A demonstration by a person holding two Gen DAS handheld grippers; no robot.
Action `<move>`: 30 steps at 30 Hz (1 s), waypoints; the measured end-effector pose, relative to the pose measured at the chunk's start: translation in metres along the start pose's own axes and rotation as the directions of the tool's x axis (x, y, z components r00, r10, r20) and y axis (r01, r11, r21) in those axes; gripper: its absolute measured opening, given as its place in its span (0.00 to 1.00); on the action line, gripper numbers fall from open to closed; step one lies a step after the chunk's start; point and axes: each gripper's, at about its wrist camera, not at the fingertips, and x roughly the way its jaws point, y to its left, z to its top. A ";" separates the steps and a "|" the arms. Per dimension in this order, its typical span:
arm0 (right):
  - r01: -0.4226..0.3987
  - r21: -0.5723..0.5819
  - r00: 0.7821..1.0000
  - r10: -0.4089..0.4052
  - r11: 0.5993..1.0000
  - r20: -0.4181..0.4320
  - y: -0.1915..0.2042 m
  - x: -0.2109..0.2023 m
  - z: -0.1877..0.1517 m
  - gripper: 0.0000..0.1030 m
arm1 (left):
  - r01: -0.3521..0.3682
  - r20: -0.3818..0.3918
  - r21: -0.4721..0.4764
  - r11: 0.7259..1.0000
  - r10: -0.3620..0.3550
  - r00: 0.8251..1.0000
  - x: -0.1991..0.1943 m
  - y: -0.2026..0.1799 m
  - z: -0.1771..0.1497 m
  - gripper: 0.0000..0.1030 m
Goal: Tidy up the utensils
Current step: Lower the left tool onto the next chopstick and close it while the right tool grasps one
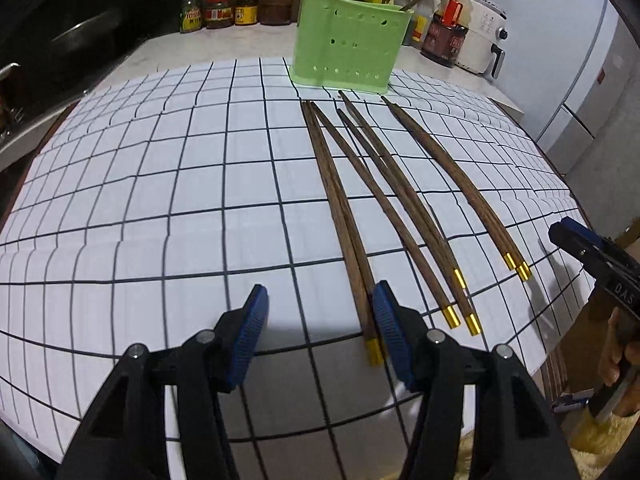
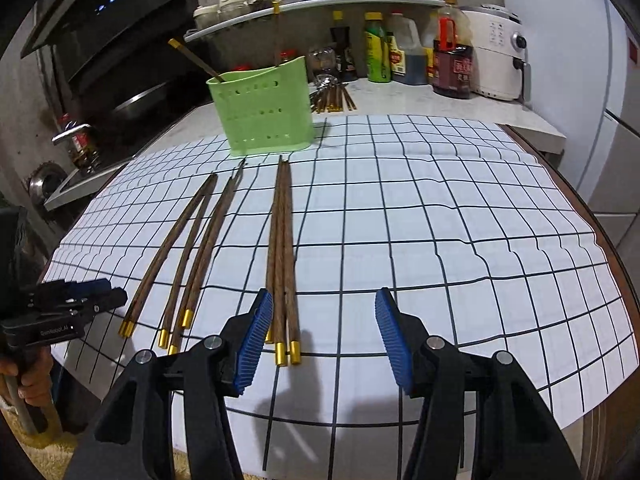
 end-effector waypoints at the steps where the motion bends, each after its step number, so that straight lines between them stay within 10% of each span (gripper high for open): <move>1: 0.003 0.000 1.000 -0.003 1.000 0.000 0.000 0.001 0.002 0.53 | -0.001 -0.006 0.001 1.000 0.001 1.000 0.003 -0.001 0.001 0.52; 16: -0.030 -0.081 0.998 0.025 0.996 -0.065 0.006 0.026 -0.001 0.41 | -0.215 -0.015 0.120 0.969 0.218 0.976 0.013 -0.019 0.005 0.49; 30: -0.017 -0.191 0.997 0.002 0.981 -0.078 0.024 0.049 0.001 0.21 | -0.175 0.003 0.085 0.981 0.176 0.984 0.011 -0.001 0.004 0.49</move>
